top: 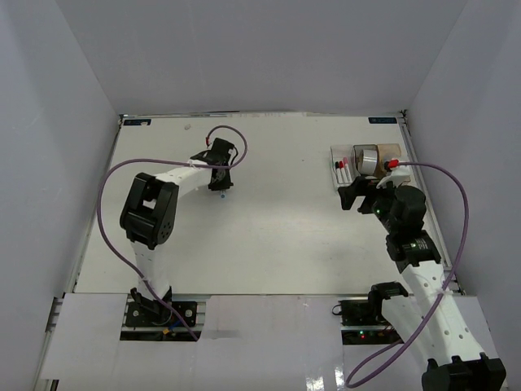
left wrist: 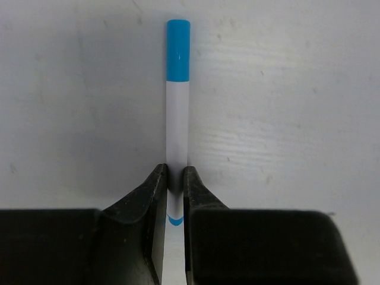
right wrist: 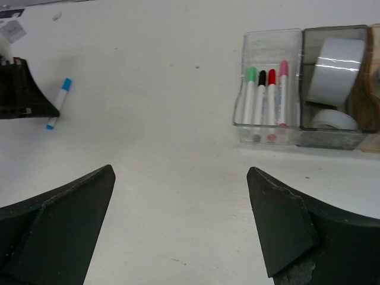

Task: Sort the stationery into containers
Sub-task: Pick up the pen from the center of the board, then place the pen in the storage box.

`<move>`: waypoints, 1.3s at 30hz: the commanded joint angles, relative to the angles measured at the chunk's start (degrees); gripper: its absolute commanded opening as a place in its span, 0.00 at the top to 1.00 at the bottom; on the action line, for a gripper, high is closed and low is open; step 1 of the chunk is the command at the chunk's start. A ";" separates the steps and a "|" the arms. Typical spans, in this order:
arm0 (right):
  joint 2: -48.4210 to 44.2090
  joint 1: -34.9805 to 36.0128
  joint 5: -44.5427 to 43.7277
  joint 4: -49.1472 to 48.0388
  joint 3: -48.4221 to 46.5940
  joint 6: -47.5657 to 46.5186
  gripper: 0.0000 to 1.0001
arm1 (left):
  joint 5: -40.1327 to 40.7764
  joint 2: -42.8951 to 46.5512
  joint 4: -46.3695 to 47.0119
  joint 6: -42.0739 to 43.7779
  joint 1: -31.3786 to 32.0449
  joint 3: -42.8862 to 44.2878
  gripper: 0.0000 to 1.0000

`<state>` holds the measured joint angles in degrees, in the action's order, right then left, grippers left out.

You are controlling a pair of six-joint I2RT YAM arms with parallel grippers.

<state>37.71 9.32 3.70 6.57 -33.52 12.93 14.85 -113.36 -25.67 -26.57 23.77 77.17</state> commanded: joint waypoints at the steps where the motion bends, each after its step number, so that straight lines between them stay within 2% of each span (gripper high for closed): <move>1: 1.39 -0.18 13.04 -5.07 -0.58 -1.15 0.02 | -9.03 7.26 1.57 -0.33 1.80 -4.55 0.86; 3: 3.40 -0.18 17.81 -7.69 -1.11 -0.19 0.01 | -17.80 12.25 4.30 -0.24 2.86 -6.93 0.86; 4: 4.11 -0.09 21.92 -8.41 -1.46 0.69 0.00 | -20.28 13.94 7.01 -0.33 3.21 -9.46 0.86; 7: 7.63 1.65 26.43 -12.36 -2.43 5.34 0.00 | -26.96 19.48 10.81 -0.15 4.79 -13.43 0.86; 12: 15.27 9.73 20.48 -13.60 -6.99 7.98 0.01 | -38.13 26.69 17.92 -0.77 5.32 -18.36 0.86; 16: 22.04 16.59 17.13 -18.06 -10.16 11.15 0.01 | -41.04 32.22 22.59 -0.15 6.20 -22.14 0.86; 25: 35.92 23.63 13.70 -21.77 -19.03 18.27 0.01 | -45.00 38.12 31.55 -2.35 6.99 -29.26 0.86; 35: 43.22 26.27 12.90 -23.35 -22.90 21.96 0.15 | -45.61 40.85 33.93 -3.05 6.99 -30.14 0.86; 38: 44.20 26.80 13.70 -24.32 -23.35 22.23 0.24 | -45.09 41.20 33.93 -2.97 6.99 -30.23 0.86; 39: 44.37 26.98 13.78 -24.50 -23.43 22.31 0.30 | -45.09 41.29 33.93 -2.96 6.99 -30.23 0.86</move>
<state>81.80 35.68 17.06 -13.93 -53.87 34.13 -29.39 -74.46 6.52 -29.43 30.57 47.42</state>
